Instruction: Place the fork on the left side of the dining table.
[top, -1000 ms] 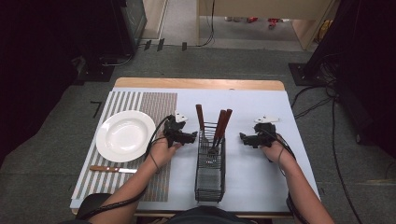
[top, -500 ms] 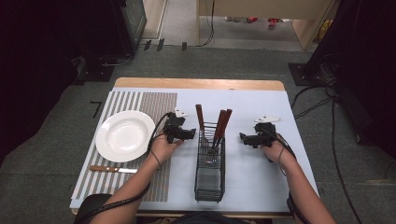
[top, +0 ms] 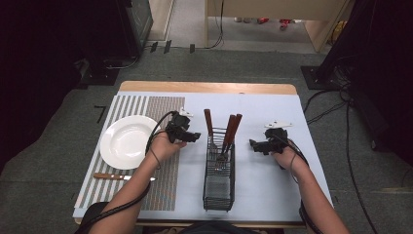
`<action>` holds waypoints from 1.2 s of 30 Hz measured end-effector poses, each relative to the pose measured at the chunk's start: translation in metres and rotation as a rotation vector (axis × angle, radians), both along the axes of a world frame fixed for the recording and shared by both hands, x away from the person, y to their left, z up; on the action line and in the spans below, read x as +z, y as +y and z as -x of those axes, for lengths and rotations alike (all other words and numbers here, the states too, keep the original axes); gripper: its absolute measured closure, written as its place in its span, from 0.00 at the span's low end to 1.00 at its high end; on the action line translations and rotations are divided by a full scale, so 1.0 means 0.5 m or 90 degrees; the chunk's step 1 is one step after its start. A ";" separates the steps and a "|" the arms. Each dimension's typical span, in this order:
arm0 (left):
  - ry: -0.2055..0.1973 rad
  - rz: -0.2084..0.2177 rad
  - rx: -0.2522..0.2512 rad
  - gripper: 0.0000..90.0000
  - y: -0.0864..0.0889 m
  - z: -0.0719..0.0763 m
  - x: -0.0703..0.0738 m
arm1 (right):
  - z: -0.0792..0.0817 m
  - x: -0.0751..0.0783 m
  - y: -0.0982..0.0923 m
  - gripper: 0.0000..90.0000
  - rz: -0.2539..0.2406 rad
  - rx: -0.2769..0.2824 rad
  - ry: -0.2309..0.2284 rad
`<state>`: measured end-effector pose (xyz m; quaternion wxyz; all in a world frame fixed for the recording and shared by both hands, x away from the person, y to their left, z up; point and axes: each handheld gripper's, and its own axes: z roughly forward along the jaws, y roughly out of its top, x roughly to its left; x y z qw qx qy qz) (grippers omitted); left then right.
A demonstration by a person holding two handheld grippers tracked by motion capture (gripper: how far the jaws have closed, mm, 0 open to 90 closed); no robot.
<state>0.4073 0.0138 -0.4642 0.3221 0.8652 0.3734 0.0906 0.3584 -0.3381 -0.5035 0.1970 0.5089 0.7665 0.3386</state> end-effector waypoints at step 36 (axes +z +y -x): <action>-0.026 0.058 -0.084 0.44 0.002 0.013 0.081 | -0.001 0.000 0.000 0.04 0.000 0.004 0.002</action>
